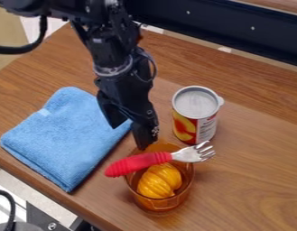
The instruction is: Moved the red fork and orange bowl to the top left of the table
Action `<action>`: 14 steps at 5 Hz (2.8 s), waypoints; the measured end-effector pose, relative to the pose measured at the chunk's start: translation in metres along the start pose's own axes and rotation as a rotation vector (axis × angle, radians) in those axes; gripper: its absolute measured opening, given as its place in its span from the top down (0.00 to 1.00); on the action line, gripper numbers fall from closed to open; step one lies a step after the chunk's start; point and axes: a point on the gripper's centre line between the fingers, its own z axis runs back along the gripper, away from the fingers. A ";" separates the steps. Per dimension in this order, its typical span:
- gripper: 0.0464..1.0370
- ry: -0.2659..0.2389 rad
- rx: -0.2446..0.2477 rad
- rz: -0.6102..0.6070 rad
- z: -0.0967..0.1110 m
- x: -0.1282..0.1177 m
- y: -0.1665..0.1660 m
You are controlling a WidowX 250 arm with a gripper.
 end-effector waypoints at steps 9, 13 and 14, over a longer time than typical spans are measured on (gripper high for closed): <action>0.04 0.045 0.084 0.065 -0.029 -0.006 0.004; 0.62 0.075 0.056 0.039 -0.039 -0.007 0.004; 0.86 0.095 0.042 0.014 -0.041 -0.006 0.003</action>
